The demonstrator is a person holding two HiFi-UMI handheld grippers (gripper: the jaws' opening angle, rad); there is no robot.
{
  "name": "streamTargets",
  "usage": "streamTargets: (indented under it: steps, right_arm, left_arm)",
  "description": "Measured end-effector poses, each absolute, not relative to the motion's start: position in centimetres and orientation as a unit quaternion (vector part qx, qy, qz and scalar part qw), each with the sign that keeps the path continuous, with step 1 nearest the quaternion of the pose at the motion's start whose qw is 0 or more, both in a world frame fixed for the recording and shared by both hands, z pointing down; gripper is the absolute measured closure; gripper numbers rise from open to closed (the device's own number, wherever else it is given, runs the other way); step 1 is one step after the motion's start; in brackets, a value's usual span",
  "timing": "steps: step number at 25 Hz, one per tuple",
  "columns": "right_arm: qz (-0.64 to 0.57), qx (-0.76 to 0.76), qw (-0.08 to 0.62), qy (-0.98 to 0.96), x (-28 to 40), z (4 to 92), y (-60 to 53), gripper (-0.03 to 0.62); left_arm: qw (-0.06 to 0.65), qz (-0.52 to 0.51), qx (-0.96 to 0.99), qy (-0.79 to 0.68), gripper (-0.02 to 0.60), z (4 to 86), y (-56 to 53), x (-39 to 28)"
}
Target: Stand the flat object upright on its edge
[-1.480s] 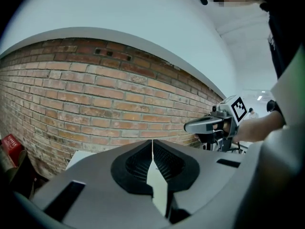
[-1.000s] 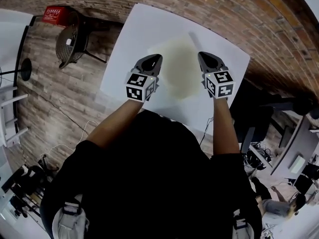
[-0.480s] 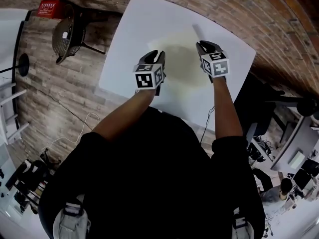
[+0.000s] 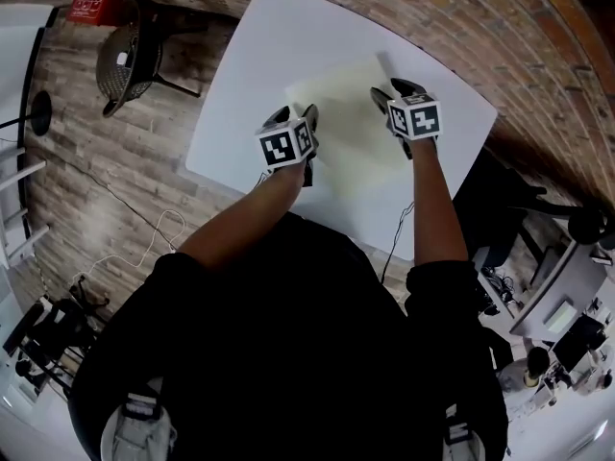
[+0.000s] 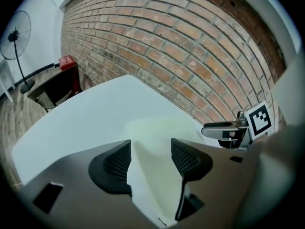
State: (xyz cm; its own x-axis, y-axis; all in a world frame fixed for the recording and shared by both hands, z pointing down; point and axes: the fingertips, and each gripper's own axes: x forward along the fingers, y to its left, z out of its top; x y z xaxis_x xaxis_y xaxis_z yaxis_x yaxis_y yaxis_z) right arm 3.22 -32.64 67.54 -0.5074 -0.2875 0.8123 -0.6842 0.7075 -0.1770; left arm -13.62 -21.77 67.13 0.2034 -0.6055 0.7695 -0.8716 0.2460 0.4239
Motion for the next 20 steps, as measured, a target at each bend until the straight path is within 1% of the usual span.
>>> streamTargets:
  steps: [3,7,10,14,18,20]
  right_arm:
    - [0.269,0.277,0.414,-0.825,2.9,68.5,-32.9,0.310]
    - [0.302,0.266,0.432,-0.807,3.0,70.0,-33.0,0.242]
    - [0.315,0.255,0.447,-0.798,3.1,70.9,-33.1,0.240]
    - [0.326,0.237,0.462,-0.790,2.6,71.5,-32.8,0.241]
    - [0.342,0.222,0.467,-0.785,2.0,72.1,-32.9,0.241]
    - [0.353,0.212,0.466,-0.783,1.9,72.3,-32.7,0.252]
  left_arm:
    - [0.519,0.132,0.576,-0.618,0.302,68.3,-21.6,-13.7]
    - [0.559,0.130,0.550,-0.607,0.291,70.0,-21.3,-13.2]
    - [0.571,0.139,0.541,-0.602,0.290,70.7,-21.3,-12.6]
    - [0.563,0.152,0.538,-0.609,0.290,70.8,-21.3,-12.6]
    - [0.563,0.154,0.535,-0.611,0.291,71.0,-21.6,-12.7]
    - [0.566,0.155,0.535,-0.607,0.291,71.2,-21.7,-12.6]
